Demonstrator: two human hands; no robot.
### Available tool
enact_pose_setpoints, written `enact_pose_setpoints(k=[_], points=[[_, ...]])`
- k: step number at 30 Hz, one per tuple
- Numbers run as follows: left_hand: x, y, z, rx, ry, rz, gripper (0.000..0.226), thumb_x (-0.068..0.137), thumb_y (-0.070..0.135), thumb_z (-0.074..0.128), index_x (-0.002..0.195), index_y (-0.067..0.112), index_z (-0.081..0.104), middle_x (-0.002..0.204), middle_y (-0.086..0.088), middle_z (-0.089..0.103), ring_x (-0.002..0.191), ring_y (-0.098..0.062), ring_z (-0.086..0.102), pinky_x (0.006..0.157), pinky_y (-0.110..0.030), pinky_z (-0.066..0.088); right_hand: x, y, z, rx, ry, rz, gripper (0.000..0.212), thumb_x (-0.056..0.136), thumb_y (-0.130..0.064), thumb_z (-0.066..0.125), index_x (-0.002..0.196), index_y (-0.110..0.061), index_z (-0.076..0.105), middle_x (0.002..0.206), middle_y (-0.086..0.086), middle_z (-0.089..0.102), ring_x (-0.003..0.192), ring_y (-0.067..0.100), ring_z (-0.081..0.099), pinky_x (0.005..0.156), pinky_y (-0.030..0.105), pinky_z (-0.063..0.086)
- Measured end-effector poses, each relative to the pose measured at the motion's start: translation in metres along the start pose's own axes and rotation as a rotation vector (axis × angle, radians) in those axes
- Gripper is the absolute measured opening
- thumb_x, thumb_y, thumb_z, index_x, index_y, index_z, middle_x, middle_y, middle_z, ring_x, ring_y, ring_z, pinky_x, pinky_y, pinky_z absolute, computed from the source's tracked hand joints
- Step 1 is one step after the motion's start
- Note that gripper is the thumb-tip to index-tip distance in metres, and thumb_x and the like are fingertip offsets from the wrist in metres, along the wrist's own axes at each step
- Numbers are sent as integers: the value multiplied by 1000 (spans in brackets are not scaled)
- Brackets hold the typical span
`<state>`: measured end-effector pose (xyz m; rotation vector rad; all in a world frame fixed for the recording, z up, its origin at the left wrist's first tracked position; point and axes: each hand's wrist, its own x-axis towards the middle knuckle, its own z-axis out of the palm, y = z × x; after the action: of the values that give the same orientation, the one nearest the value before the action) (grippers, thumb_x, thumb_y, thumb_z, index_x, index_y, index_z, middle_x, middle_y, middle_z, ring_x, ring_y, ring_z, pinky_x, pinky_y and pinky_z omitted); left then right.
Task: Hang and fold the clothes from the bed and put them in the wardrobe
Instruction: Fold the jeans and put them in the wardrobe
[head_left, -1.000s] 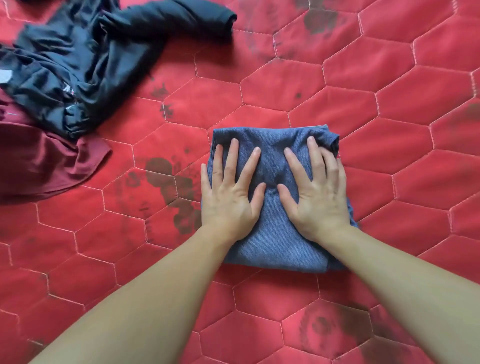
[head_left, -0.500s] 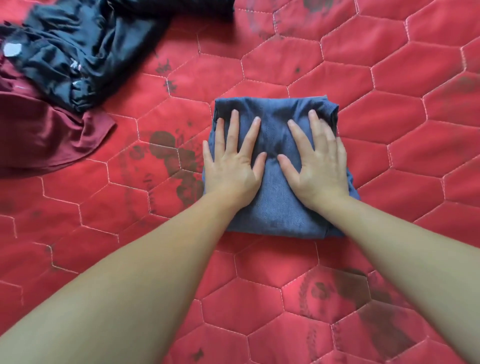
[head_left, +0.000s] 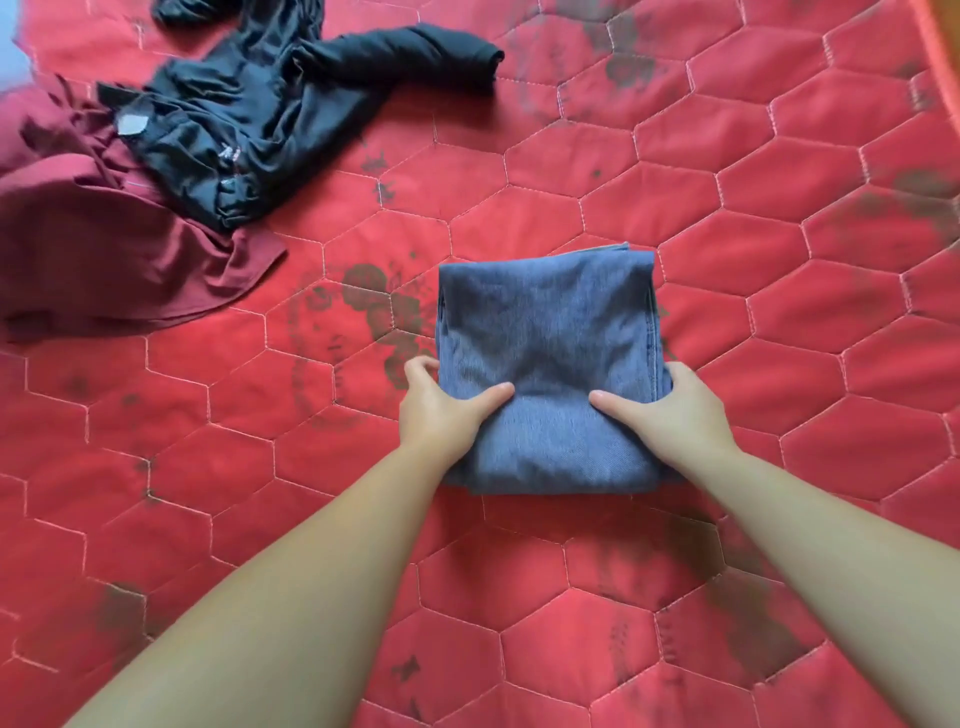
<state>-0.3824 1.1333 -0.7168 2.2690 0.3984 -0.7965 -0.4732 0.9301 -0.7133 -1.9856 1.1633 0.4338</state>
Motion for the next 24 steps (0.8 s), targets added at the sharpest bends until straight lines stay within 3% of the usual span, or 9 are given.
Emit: enact_pose_setpoints(k=[3, 7, 11, 16, 20, 24], points=[[-11, -22, 2, -105, -72, -79, 73, 62, 49, 87, 113, 18, 45, 102, 8, 59, 96, -15, 59, 84, -29, 44, -8, 11, -2, 70, -142, 10, 44, 65, -50, 83, 96, -24, 67, 97, -8, 68, 91, 17, 64, 74, 31, 46], [-27, -39, -7, -264, -335, -238, 47, 67, 38, 87, 103, 15, 68, 96, 0, 74, 86, -15, 70, 73, -29, 54, -30, 27, -2, 282, -356, 115, 35, 70, -30, 85, 100, -20, 69, 95, -5, 73, 83, 11, 68, 66, 26, 52], [-50, -59, -20, -327, -555, -409, 31, 75, 30, 81, 96, 10, 70, 82, -3, 76, 74, -17, 72, 61, -25, 53, -55, 44, 4, 282, -529, 251, 33, 72, -27, 82, 101, -13, 72, 91, 5, 77, 88, 25, 72, 84, 38, 56], [-82, -101, -23, -397, -645, -508, 42, 70, 30, 83, 105, 9, 72, 96, -8, 76, 88, -26, 72, 79, -35, 56, -94, 59, 13, 378, -667, 384, 32, 75, -24, 75, 100, -4, 72, 92, 13, 76, 87, 30, 71, 81, 36, 53], [-105, -121, -43, -532, -644, -528, 27, 81, 27, 73, 101, 9, 72, 93, -11, 74, 79, -25, 71, 70, -31, 56, -115, 42, 18, 442, -691, 261, 25, 84, -19, 68, 106, -7, 70, 98, 12, 75, 82, 25, 72, 69, 31, 55], [-140, -123, -93, -608, -564, -474, 24, 86, 24, 69, 104, 7, 70, 90, -12, 74, 73, -24, 72, 62, -29, 57, -152, -1, 16, 393, -727, 131, 20, 89, -10, 63, 108, -8, 68, 100, 13, 75, 79, 25, 71, 72, 34, 57]])
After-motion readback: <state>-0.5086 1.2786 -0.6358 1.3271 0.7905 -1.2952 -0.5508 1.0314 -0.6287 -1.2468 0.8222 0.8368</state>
